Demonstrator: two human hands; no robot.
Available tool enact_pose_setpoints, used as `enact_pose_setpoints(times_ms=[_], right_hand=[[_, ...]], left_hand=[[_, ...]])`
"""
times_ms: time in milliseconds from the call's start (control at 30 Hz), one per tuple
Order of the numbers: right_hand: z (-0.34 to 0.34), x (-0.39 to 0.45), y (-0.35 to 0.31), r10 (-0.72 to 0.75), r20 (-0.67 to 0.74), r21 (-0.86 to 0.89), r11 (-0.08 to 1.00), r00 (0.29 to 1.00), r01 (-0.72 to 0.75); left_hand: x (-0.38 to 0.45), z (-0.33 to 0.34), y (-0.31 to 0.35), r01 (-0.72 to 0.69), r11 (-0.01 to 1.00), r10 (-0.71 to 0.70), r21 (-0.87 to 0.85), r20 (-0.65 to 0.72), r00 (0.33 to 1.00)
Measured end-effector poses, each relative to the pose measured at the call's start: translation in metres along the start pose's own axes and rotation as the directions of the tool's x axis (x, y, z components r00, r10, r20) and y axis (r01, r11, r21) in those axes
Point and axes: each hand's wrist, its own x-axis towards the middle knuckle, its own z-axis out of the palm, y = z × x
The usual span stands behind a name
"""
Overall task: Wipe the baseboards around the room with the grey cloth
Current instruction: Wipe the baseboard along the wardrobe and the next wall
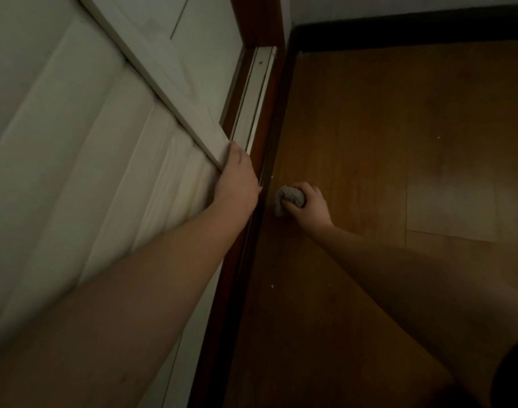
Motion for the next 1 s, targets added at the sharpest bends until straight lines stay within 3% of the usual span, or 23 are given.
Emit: enact_pose_setpoints(times_ms=[233, 333, 467, 700, 900, 1000], right_hand=[[-0.003, -0.014, 0.007, 0.024, 0.026, 0.010, 1.000, 0.999, -0.025], [-0.007, -0.020, 0.011, 0.012, 0.051, 0.021, 1.000, 0.999, -0.013], [-0.018, -0.022, 0.018, 0.012, 0.030, 0.052, 0.999, 0.999, -0.013], [-0.040, -0.019, 0.028, 0.004, -0.039, 0.057, 0.998, 0.999, -0.001], [-0.058, -0.009, 0.031, -0.005, -0.027, 0.054, 0.999, 1.000, 0.007], [-0.059, -0.003, 0.035, -0.016, -0.039, 0.035, 0.999, 0.999, 0.018]], left_hand=[[0.006, -0.017, -0.007, -0.170, 0.972, 0.179, -0.163, 0.041, 0.983], [0.014, -0.010, -0.005, -0.094, 0.942, 0.131, -0.324, 0.096, 0.987], [0.039, 0.002, 0.000, 0.082, 0.892, -0.046, -0.445, 0.092, 0.995], [0.094, 0.023, 0.007, 0.024, 0.718, -0.008, -0.696, 0.026, 1.000], [0.124, 0.058, -0.003, -0.093, 0.555, -0.076, -0.827, -0.162, 0.984], [0.129, 0.071, 0.003, -0.095, 0.421, -0.106, -0.902, -0.153, 0.982]])
